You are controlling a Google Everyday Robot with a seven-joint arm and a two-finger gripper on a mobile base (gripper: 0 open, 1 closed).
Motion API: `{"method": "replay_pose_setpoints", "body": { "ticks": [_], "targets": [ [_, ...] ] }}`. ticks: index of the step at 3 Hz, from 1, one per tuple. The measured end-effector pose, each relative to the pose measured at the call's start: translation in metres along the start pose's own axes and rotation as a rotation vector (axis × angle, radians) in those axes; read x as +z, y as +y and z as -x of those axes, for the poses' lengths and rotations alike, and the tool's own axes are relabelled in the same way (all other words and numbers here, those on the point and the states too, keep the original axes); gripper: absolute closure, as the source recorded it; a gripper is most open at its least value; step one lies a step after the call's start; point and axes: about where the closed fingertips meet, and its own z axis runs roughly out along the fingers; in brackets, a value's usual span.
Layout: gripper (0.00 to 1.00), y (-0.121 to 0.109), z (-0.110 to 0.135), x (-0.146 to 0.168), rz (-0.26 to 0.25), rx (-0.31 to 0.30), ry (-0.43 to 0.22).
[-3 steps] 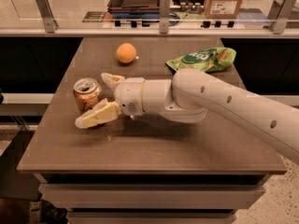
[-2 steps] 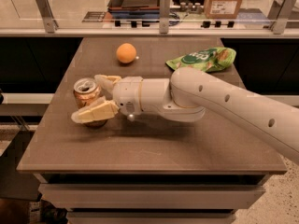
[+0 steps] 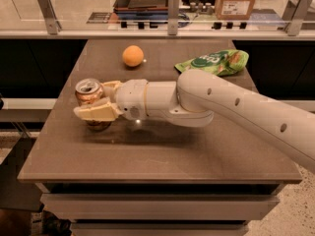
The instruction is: Pick orange can
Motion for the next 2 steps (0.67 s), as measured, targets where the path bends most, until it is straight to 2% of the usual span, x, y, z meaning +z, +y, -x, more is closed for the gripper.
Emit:
{"method": "replay_pose_setpoints", "body": {
  "ticks": [1, 2],
  "targets": [
    [0.86, 0.0, 0.002, -0.001, 0.007, -0.008, -0.012],
    [1.0, -0.009, 0.015, -0.006, -0.004, -0.029, -0.021]
  ]
}}
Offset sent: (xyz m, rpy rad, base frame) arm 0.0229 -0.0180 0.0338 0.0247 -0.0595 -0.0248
